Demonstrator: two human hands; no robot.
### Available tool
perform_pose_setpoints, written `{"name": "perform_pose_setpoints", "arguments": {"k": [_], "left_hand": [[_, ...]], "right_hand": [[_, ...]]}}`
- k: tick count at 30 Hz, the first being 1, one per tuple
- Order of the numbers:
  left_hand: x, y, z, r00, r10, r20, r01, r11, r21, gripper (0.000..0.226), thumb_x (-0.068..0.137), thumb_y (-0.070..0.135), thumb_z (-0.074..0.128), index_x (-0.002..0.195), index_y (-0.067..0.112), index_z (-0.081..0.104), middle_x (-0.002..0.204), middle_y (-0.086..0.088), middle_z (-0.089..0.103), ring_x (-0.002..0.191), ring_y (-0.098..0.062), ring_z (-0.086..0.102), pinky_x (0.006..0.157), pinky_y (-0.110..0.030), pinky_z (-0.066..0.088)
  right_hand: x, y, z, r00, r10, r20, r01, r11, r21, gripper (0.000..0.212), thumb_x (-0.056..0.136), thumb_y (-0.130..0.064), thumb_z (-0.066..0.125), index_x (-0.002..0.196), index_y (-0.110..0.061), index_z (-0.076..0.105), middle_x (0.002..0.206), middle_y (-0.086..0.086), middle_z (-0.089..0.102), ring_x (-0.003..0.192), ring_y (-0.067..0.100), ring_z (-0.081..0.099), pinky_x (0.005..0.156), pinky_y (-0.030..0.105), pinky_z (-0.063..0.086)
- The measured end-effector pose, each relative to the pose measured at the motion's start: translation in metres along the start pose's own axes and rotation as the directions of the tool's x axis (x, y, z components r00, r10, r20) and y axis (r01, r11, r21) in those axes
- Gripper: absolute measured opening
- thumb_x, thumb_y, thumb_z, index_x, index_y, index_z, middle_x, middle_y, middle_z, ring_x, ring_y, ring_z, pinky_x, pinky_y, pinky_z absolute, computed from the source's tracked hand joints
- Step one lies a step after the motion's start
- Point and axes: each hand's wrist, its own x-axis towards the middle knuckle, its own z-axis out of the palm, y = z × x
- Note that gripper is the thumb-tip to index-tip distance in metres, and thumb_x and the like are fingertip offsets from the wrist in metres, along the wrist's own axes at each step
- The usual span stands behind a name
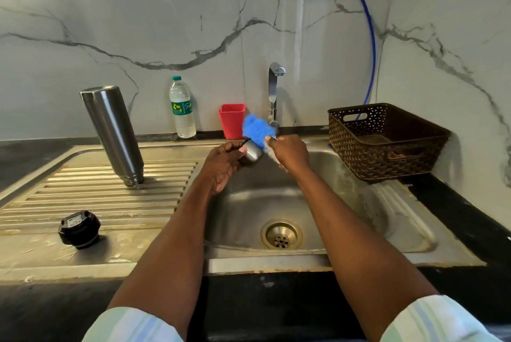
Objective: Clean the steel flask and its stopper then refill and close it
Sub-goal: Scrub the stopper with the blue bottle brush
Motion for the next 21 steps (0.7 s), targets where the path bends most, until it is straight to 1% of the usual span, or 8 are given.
{"name": "perform_pose_setpoints", "arguments": {"k": [2, 4, 7, 11, 14, 17, 19, 21], "left_hand": [[0.000, 0.003, -0.002, 0.999, 0.023, -0.040, -0.026, 0.997, -0.068, 0.013, 0.094, 0.001, 0.059, 0.104, 0.006, 0.066, 0.098, -0.008, 0.074, 0.090, -0.020, 0.071, 0.078, -0.032, 0.059], [0.001, 0.004, -0.006, 0.997, 0.017, -0.071, -0.024, 0.995, -0.095, 0.012, 0.094, 0.001, 0.059, 0.103, 0.006, 0.066, 0.098, -0.009, 0.073, 0.089, -0.020, 0.071, 0.073, -0.030, 0.059], [-0.001, 0.003, -0.004, 0.999, 0.002, -0.039, -0.006, 0.994, -0.113, 0.014, 0.093, 0.000, 0.058, 0.105, 0.004, 0.065, 0.104, -0.012, 0.071, 0.090, -0.022, 0.071, 0.074, -0.032, 0.059], [-0.005, 0.005, -0.003, 1.000, 0.006, 0.006, -0.005, 0.990, -0.144, 0.013, 0.095, -0.001, 0.054, 0.101, 0.005, 0.064, 0.096, -0.010, 0.073, 0.088, -0.022, 0.070, 0.074, -0.033, 0.060], [-0.005, 0.008, -0.004, 1.000, -0.003, 0.000, 0.003, 0.966, -0.258, 0.010, 0.095, 0.002, 0.054, 0.099, 0.008, 0.061, 0.096, -0.010, 0.072, 0.090, -0.022, 0.070, 0.077, -0.037, 0.061], [-0.002, 0.008, -0.004, 0.999, -0.010, -0.035, -0.003, 0.934, -0.358, 0.011, 0.096, 0.004, 0.053, 0.107, 0.003, 0.057, 0.111, -0.020, 0.066, 0.103, -0.032, 0.065, 0.083, -0.045, 0.060], [0.001, 0.007, -0.006, 0.998, -0.033, -0.054, 0.008, 0.912, -0.409, 0.030, 0.098, 0.008, 0.051, 0.125, -0.005, 0.050, 0.123, -0.027, 0.060, 0.110, -0.037, 0.063, 0.091, -0.049, 0.056], [-0.001, 0.008, -0.006, 0.995, -0.071, -0.074, 0.036, 0.915, -0.403, 0.038, 0.099, 0.015, 0.052, 0.131, -0.005, 0.048, 0.123, -0.026, 0.061, 0.106, -0.035, 0.064, 0.095, -0.048, 0.053]], "right_hand": [[0.000, 0.002, -0.003, 1.000, -0.019, 0.004, 0.019, 0.998, -0.055, 0.039, 0.086, -0.046, 0.062, 0.064, -0.014, 0.062, 0.074, 0.008, 0.063, 0.072, 0.027, 0.060, 0.059, 0.029, 0.039], [-0.003, -0.004, -0.007, 0.996, -0.086, 0.028, 0.082, 0.988, 0.130, 0.040, 0.088, -0.043, 0.065, 0.067, -0.009, 0.067, 0.065, 0.009, 0.061, 0.057, 0.022, 0.056, 0.051, 0.026, 0.040], [-0.010, -0.012, -0.003, 0.994, -0.084, 0.064, 0.055, 0.930, 0.363, 0.037, 0.088, -0.042, 0.069, 0.082, -0.006, 0.074, 0.063, 0.008, 0.063, 0.045, 0.018, 0.052, 0.042, 0.022, 0.040], [-0.002, -0.005, 0.002, 0.999, 0.033, 0.021, -0.038, 0.955, 0.295, 0.036, 0.087, -0.046, 0.066, 0.089, -0.010, 0.073, 0.071, 0.006, 0.066, 0.050, 0.017, 0.055, 0.048, 0.024, 0.039], [0.002, -0.003, -0.001, 0.996, 0.069, 0.054, -0.081, 0.956, 0.283, 0.035, 0.086, -0.047, 0.065, 0.092, -0.013, 0.072, 0.074, 0.008, 0.067, 0.050, 0.019, 0.057, 0.045, 0.024, 0.039], [0.001, -0.007, 0.003, 1.000, -0.009, 0.025, 0.004, 0.982, 0.187, 0.035, 0.087, -0.046, 0.063, 0.085, -0.012, 0.073, 0.076, 0.012, 0.069, 0.061, 0.028, 0.063, 0.055, 0.034, 0.050], [0.000, -0.012, 0.005, 0.998, -0.063, 0.007, 0.060, 0.980, 0.187, 0.039, 0.090, -0.044, 0.061, 0.087, -0.008, 0.073, 0.079, 0.014, 0.070, 0.066, 0.028, 0.065, 0.062, 0.036, 0.052], [-0.001, -0.018, 0.004, 0.994, -0.105, 0.002, 0.104, 0.983, 0.149, 0.038, 0.091, -0.045, 0.059, 0.086, -0.009, 0.072, 0.084, 0.012, 0.070, 0.073, 0.025, 0.066, 0.068, 0.036, 0.053]]}}
